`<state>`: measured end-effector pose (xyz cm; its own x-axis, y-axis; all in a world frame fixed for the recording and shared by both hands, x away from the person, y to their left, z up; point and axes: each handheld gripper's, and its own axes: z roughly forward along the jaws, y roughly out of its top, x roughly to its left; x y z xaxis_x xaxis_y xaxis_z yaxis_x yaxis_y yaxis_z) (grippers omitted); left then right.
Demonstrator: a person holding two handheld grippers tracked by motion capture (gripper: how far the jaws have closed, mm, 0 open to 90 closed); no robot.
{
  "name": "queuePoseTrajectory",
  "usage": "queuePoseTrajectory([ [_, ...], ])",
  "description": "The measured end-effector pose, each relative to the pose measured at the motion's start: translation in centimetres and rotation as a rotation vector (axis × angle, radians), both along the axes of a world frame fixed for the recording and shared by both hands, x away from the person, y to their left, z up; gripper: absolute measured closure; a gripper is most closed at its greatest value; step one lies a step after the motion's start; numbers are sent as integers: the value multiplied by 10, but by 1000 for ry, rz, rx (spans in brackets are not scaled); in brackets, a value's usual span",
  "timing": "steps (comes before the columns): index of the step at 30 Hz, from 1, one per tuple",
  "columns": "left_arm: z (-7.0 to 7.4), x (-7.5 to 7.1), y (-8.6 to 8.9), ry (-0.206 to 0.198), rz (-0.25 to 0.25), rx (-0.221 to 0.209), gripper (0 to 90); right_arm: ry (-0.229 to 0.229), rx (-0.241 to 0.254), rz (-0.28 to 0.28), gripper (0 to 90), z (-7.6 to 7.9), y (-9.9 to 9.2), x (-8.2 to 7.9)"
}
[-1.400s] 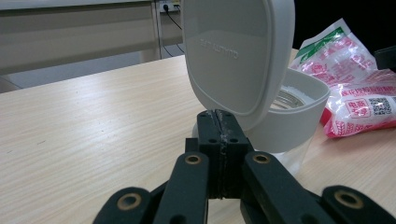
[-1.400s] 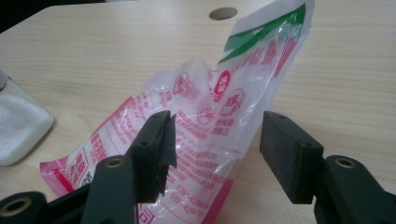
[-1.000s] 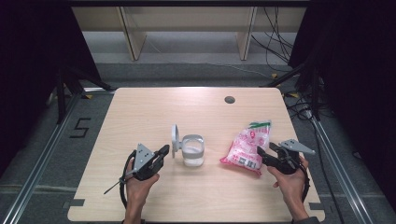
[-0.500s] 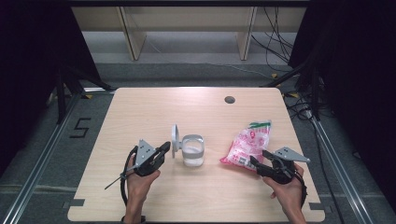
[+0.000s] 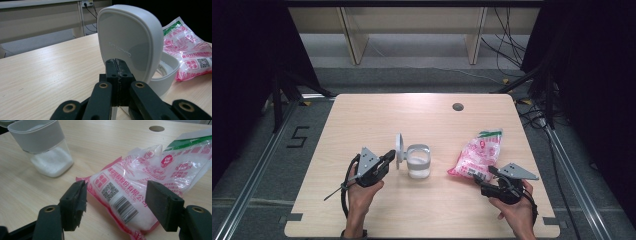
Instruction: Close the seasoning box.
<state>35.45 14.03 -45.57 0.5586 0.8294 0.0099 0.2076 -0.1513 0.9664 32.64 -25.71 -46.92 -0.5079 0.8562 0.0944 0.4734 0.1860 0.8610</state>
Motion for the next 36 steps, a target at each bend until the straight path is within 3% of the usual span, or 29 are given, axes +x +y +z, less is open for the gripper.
queuePoseTrajectory([
  [2, 1, -1, -1, 8, -5, 0, 892, 21, 21, -12, 327, 1, 1, -3],
  [8, 5, -1, -2, -2, -11, 5, 892, 9, 18, 23, 322, 0, 1, -4],
  [10, 6, -1, -3, -2, -7, 8, 892, 41, 22, 16, 326, 2, 4, -9],
  [11, 7, -1, -3, -1, -8, 11, 892, 23, 23, 19, 326, 0, 5, -8],
  [14, 7, -2, -4, -8, -13, 10, 892, 33, 11, 29, 328, 2, 6, -11],
  [15, 7, -2, -4, -13, -18, 2, 892, 0, 8, 49, 327, 2, 5, -9],
  [17, 7, -2, -4, -11, -16, 6, 892, -8, -4, 50, 328, 2, 6, -10],
  [27, 9, 0, -7, -11, -15, 13, 892, 14, 30, 42, 330, 2, 9, -14],
  [29, 9, 0, -6, -13, -13, 13, 892, -20, -13, 59, 330, 2, 7, -12],
  [31, 10, -1, -6, -14, -13, 20, 892, 16, 17, 48, 331, 1, 10, -14],
  [33, 11, -1, -7, -21, -15, 14, 892, 25, 4, 54, 331, 2, 10, -14],
  [34, 11, -1, -7, -18, -13, 19, 892, -4, -1, 73, 332, 1, 9, -11],
  [36, 12, -1, -8, -22, -15, 23, 892, 19, -3, 57, 332, 1, 12, -13],
])
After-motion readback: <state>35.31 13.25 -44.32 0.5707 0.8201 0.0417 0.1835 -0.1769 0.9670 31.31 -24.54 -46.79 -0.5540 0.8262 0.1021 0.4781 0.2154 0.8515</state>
